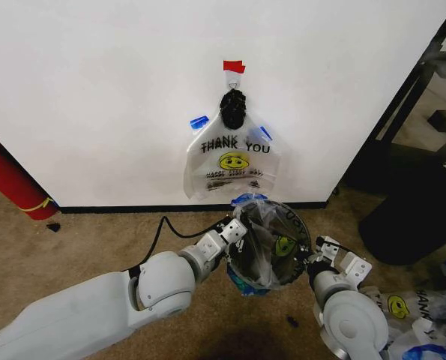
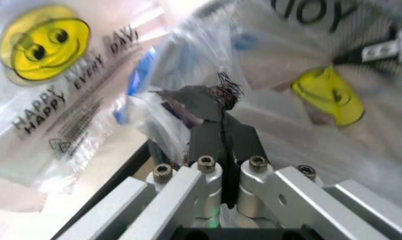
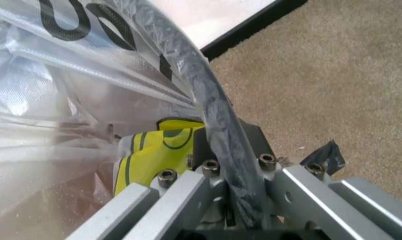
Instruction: Pick up the garbage bag from the wall and place it over the trash bin.
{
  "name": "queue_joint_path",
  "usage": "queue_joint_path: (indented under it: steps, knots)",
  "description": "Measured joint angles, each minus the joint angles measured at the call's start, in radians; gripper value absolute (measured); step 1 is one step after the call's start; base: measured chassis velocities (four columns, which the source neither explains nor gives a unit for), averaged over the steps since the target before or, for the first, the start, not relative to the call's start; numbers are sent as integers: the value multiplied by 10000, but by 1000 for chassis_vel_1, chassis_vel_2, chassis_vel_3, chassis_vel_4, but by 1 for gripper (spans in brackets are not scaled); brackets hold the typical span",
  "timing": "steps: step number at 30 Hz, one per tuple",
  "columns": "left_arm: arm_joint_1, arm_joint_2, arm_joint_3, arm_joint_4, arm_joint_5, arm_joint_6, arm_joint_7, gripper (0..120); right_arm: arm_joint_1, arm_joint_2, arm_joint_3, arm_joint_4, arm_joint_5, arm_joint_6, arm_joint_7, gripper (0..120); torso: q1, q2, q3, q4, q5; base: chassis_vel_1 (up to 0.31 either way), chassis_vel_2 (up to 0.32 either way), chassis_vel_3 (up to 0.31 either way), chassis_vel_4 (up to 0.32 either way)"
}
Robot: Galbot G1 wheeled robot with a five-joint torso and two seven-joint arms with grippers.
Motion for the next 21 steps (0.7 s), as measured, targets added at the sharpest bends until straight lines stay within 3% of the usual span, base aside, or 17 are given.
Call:
queue_joint_path:
  steps: [10, 21]
  knots:
    - [749, 800, -1331, -415, -882, -185, -282, 0, 52, -36, 215, -93, 321, 12, 21, 0, 0, 0, 0, 2, 0, 0, 0, 0, 0]
    - [1580, 744, -1867, 1067, -757, -134, -331, 0, -7, -148, 504, 277, 1105, 18, 164, 0, 0, 0, 0, 1, -2, 0, 0, 0, 0]
